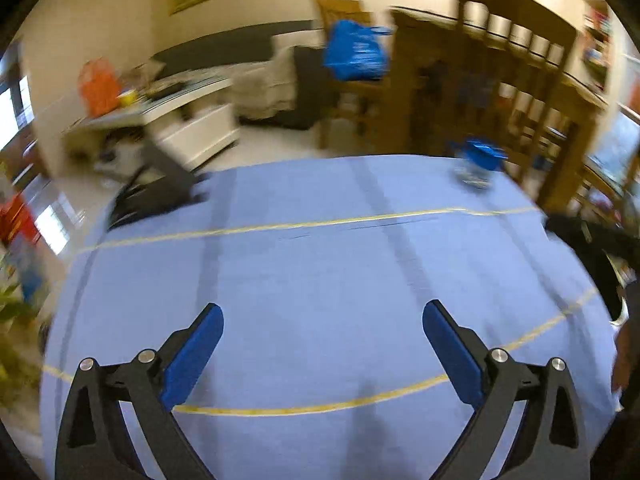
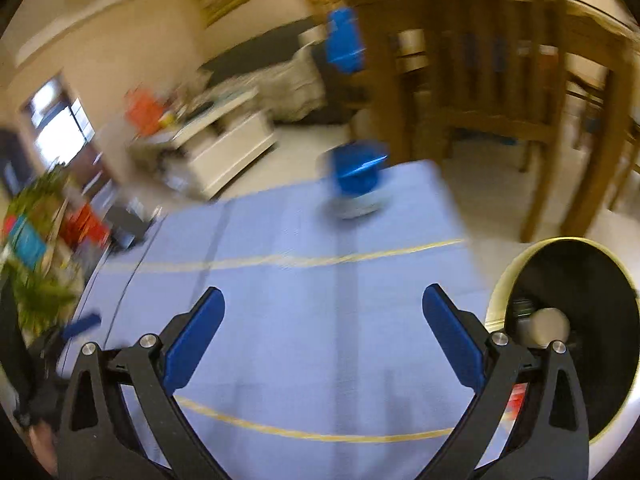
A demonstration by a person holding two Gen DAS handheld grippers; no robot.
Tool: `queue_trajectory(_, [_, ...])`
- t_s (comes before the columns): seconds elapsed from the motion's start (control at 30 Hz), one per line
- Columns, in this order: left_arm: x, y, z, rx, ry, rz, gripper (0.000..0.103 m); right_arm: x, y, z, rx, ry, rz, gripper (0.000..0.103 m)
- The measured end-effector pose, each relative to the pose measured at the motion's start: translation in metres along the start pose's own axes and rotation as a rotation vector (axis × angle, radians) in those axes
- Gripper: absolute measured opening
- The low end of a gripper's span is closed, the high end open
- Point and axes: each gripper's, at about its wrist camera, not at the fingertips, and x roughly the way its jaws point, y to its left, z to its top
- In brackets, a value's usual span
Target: Collect trash
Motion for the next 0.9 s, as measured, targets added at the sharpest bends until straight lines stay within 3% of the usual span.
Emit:
queue_trajectory(0.17, [-0.005,0.064,-0.003,-0.116,0.002,0.066,0.096,0.024,0.07,-0.014,-0.091,0.046,0.018,0.098])
queue_trajectory(0.33, [-0.017,0.089,-0.006,-0.148,-0.007,0.078,0.096,0.035,0.097,-0.021,-0.067,0.065,-0.014,0.098])
queue_trajectory(0.5, [-0.031,0.086,-0.004,-0.141,-0.023,0.072,0.096,0.029,0.107,-0.02,-0.057,0.068,-0.068,0.098])
queue_trajectory(0.67, [-0.053,0.073,0.004,-0.117,-0.045,0.108,0.096,0.001,0.118,-0.015,-0.08,0.017,-0.159,0.098])
queue_trajectory(0.8, [-0.084,0.063,0.018,-0.116,-0.072,0.194,0.096,-0.024,0.131,-0.006,-0.091,0.001,-0.163,0.098])
queue_trajectory(0.9, [-0.118,0.051,0.035,-0.099,-0.126,0.293,0.096,-0.061,0.143,0.008,-0.114,-0.071,-0.161,0.098])
